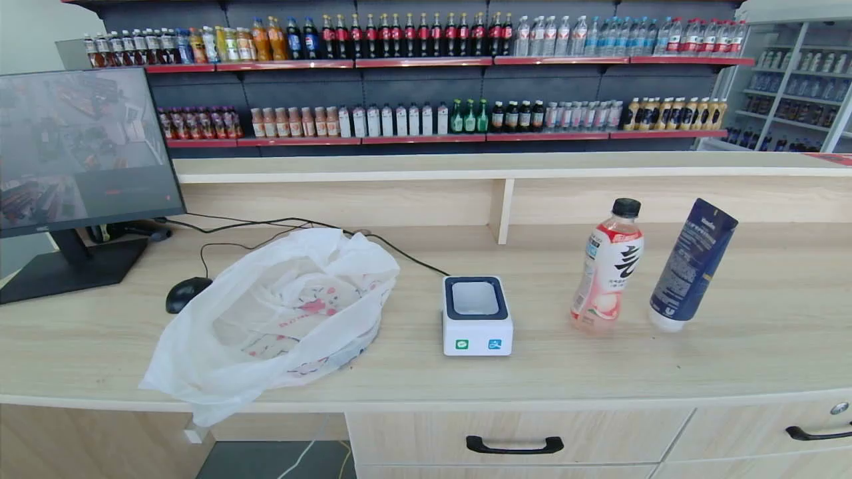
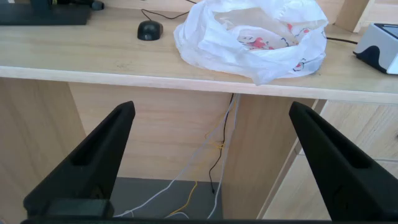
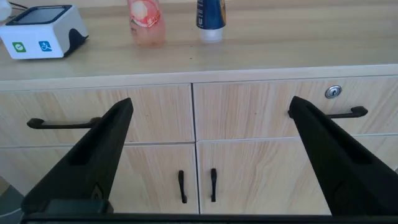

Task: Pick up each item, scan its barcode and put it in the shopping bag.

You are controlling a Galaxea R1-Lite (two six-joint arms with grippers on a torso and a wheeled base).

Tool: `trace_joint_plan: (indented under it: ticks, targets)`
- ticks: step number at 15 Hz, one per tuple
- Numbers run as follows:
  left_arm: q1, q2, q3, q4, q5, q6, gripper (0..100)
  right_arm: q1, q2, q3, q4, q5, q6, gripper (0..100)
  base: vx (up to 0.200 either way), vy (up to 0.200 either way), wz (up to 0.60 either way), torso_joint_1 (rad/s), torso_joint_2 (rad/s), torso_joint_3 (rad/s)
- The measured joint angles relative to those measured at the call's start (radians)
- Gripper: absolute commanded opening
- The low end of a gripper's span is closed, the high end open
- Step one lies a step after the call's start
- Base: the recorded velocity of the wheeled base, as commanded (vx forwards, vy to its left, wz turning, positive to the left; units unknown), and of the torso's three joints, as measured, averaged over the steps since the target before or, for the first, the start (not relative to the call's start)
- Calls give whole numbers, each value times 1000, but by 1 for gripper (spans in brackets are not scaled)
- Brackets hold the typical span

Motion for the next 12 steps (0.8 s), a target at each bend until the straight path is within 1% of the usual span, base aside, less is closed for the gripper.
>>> trace_joint_plan:
  ticks: [4, 6, 10, 12]
  targets:
    - [0, 0, 0, 0, 0, 0, 100, 0, 0, -11, -8, 4, -30, 100, 0, 0, 0, 0, 0, 0]
    - [0, 0, 0, 0, 0, 0, 100, 1, 20, -73, 9, 25, -30, 100, 0, 0, 0, 0, 0, 0]
    - [0, 0, 0, 0, 0, 0, 100, 24, 217, -252, 3, 82, -28, 100, 0, 0, 0, 0, 0, 0]
    - [0, 0, 0, 0, 0, 0, 100, 41, 369, -314, -89, 91, -28, 100, 0, 0, 0, 0, 0, 0]
